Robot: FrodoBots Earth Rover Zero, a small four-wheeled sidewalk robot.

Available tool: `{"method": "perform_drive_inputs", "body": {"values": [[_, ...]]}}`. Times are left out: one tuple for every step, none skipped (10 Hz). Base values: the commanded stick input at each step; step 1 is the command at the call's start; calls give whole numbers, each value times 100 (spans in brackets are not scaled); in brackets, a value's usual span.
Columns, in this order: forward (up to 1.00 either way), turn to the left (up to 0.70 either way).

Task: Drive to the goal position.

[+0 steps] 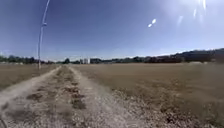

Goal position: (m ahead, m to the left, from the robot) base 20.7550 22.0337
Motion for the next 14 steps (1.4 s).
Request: {"method": "perform_drive_inputs", "body": {"values": [[70, 0], [70, 0], [70, 0], [70, 0], [70, 0], [70, 0], [70, 0], [70, 0], [70, 0], [70, 23], [70, 35], [70, 33], [70, 18], [70, 3]]}}
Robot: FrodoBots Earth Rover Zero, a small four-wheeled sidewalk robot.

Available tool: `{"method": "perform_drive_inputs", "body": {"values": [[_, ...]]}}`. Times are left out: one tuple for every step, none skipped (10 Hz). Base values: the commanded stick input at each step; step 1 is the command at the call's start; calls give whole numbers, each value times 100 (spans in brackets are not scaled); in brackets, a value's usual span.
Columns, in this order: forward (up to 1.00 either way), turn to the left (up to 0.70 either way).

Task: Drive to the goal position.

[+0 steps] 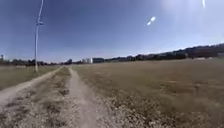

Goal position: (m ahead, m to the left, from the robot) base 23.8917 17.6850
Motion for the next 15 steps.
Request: {"method": "perform_drive_inputs", "body": {"values": [[70, 0], [70, 0], [70, 0], [70, 12], [70, 31], [70, 30], [70, 25], [70, 19], [70, 13], [70, 7], [70, 1], [70, 0], [70, 0], [70, 0], [70, 0]]}}
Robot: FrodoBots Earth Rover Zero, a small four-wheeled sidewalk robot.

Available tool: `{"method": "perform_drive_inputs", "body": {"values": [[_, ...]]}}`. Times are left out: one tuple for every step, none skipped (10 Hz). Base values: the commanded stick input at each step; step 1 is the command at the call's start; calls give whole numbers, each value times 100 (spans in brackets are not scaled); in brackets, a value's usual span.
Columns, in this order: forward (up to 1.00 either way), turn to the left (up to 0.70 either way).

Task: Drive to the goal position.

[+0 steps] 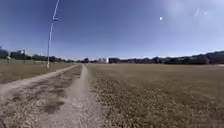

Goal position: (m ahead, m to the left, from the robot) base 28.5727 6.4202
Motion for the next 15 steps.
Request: {"method": "perform_drive_inputs", "body": {"values": [[70, 29], [70, 34], [70, 35], [70, 26], [70, 15], [70, 3], [70, 0], [70, 13], [70, 35], [70, 35], [70, 32], [70, 27], [70, 22], [70, 16], [70, 11]]}}
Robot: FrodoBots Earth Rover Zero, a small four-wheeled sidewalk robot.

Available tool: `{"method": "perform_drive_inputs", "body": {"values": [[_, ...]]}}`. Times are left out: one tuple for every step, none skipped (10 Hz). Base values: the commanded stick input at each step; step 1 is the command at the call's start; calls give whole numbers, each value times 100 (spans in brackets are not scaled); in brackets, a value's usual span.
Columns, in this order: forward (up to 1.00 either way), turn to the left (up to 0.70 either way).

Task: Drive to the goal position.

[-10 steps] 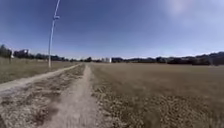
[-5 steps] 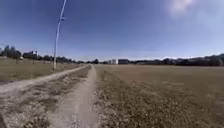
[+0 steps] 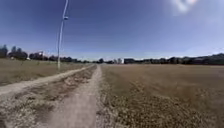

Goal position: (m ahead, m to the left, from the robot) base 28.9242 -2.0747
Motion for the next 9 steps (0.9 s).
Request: {"method": "perform_drive_inputs", "body": {"values": [[70, 6], [70, 0], [70, 0], [70, 0], [70, 0], [70, 12], [70, 34], [70, 22], [70, 9]]}}
